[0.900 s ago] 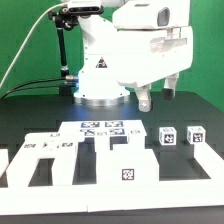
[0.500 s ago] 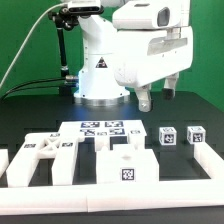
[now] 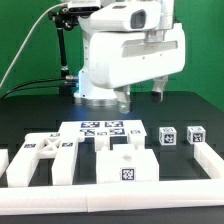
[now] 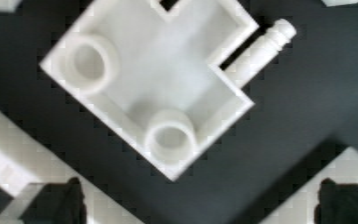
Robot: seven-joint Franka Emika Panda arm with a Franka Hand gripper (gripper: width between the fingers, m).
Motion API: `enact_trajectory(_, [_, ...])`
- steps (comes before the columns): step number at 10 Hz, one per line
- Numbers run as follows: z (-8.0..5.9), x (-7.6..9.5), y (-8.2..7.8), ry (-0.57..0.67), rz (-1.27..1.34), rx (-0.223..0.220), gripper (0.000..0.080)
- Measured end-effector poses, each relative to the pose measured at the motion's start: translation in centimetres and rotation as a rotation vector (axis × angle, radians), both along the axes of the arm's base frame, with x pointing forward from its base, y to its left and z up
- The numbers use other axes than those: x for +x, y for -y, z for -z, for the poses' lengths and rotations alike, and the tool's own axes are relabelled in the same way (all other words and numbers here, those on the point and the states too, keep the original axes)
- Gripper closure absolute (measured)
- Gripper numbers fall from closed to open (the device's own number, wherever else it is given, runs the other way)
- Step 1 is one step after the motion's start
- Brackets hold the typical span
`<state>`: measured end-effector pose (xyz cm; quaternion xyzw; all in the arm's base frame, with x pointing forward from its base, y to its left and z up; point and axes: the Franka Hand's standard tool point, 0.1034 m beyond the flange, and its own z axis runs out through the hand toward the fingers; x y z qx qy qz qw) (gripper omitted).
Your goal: Assemble chair
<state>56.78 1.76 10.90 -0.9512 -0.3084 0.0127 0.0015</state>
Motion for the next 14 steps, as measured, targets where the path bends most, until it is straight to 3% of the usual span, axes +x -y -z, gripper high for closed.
enact_trajectory(2, [0.5,0.0,2.3,-0.009,0.034,0.042,0.015])
enact_trajectory(6, [0.7,0.0,2.4,-0.01,0.048,0.038,0.015])
enact_trajectory(8, [2.5,0.4,3.7,0.019,0.288,0.027,0.015])
enact_trajectory(10, [4.8,1.1,5.3,0.018,0.349,0.044,0.015])
enact_trajectory(14, [4.7,1.1,5.1,0.02,0.351,0.044,0.015])
